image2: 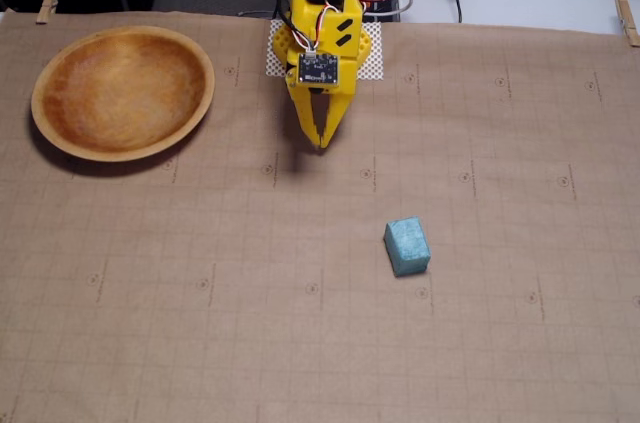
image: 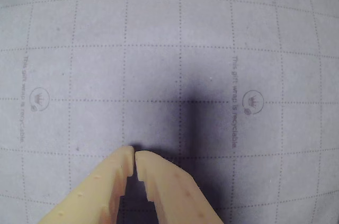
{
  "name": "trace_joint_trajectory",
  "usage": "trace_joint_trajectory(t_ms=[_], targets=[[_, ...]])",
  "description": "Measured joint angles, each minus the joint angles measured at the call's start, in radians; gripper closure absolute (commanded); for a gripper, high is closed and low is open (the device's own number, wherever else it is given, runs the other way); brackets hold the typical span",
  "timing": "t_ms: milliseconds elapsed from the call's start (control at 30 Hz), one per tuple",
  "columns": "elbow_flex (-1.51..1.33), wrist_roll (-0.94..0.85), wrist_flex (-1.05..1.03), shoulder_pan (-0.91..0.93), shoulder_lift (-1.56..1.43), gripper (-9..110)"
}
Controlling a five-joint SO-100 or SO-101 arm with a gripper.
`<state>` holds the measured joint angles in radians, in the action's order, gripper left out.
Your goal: Grasp a blue block and put it in the bowl.
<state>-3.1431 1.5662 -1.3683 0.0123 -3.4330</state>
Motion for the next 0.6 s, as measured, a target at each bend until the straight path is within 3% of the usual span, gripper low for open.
trace_joint_trajectory(t_ms=[600], targets=[[0.0,0.0,0.0,0.0,0.0,103]])
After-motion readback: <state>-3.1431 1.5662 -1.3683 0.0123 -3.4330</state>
